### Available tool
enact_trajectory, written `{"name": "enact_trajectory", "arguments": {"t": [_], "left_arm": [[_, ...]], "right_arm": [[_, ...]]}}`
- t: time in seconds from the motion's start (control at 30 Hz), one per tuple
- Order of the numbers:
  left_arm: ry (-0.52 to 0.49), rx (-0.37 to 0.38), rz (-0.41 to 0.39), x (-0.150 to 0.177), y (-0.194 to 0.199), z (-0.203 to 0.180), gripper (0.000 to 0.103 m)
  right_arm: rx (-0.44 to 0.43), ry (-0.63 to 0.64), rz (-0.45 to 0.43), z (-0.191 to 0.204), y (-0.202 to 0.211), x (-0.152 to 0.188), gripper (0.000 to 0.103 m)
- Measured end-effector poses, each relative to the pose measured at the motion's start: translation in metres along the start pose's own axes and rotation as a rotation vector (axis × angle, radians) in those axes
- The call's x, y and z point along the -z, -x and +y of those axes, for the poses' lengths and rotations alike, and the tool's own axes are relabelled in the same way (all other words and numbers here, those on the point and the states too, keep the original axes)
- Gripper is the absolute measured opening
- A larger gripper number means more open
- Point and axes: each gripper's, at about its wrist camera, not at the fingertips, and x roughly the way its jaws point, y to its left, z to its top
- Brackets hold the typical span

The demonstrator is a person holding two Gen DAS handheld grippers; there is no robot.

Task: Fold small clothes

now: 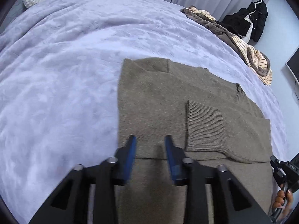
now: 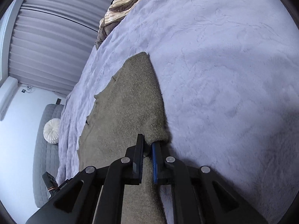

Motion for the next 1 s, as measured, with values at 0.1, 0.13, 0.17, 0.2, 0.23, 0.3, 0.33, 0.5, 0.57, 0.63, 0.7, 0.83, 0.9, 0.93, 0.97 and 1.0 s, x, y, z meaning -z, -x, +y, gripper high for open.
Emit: {"name": "enact_trajectory", "arguments": {"t": [0.1, 0.13, 0.17, 0.2, 0.23, 0.3, 0.33, 0.5, 0.57, 0.63, 0.7, 0.83, 0.9, 0.93, 0.97, 1.0], "left_arm": [[0.015, -0.029, -0.084, 0.002, 0.017, 0.019, 0.102], [0.010, -0.022, -0.058, 0.001, 0.014, 0.024, 0.102], [0.018, -0.027, -0.032, -0.001, 0.010, 0.028, 0.102], [0.028, -0.024, 0.000, -0.002, 0.004, 0.032, 0.102], [0.043, -0.010, 0.035, -0.004, -0.004, 0.035, 0.102], [0.084, 0.034, 0.082, -0.006, -0.020, 0.039, 0.102], [0.097, 0.042, 0.090, -0.005, -0.024, 0.038, 0.101], [0.072, 0.041, 0.096, -0.008, -0.033, 0.031, 0.056], [0.053, 0.052, 0.096, -0.008, -0.032, 0.029, 0.052], [0.050, 0.055, 0.095, -0.008, -0.033, 0.030, 0.052], [0.059, 0.056, 0.092, -0.007, -0.036, 0.031, 0.052], [0.055, 0.040, 0.081, -0.007, -0.037, 0.028, 0.052], [0.051, 0.034, 0.083, -0.008, -0.037, 0.027, 0.052], [0.055, 0.035, 0.085, -0.008, -0.037, 0.027, 0.052], [0.061, 0.038, 0.089, -0.009, -0.037, 0.027, 0.052], [0.066, 0.041, 0.092, -0.009, -0.037, 0.028, 0.052]], "right_arm": [[-0.014, 0.029, 0.016, 0.006, 0.010, 0.012, 0.039], [-0.038, 0.041, 0.024, 0.009, 0.012, 0.017, 0.043], [-0.054, 0.060, 0.037, 0.016, 0.013, 0.023, 0.047], [-0.060, 0.075, 0.046, 0.019, 0.013, 0.027, 0.047], [-0.065, 0.088, 0.056, 0.025, 0.011, 0.031, 0.046], [-0.077, 0.079, 0.074, 0.031, 0.005, 0.035, 0.046], [-0.085, 0.067, 0.083, 0.034, 0.001, 0.037, 0.046], [-0.064, 0.134, 0.126, 0.062, -0.013, 0.048, 0.046], [-0.017, 0.149, 0.088, 0.063, -0.010, 0.049, 0.047], [0.022, 0.097, 0.045, 0.049, 0.001, 0.043, 0.047], [0.102, 0.054, -0.023, 0.034, 0.016, 0.033, 0.047], [0.077, -0.072, -0.092, -0.002, 0.039, 0.013, 0.047], [-0.036, -0.155, -0.032, -0.017, 0.028, 0.006, 0.047], [-0.103, -0.211, 0.006, -0.024, 0.018, 0.004, 0.047], [-0.153, -0.244, 0.030, -0.028, 0.009, 0.001, 0.047], [-0.199, -0.269, 0.048, -0.031, -0.001, -0.001, 0.047]]}}
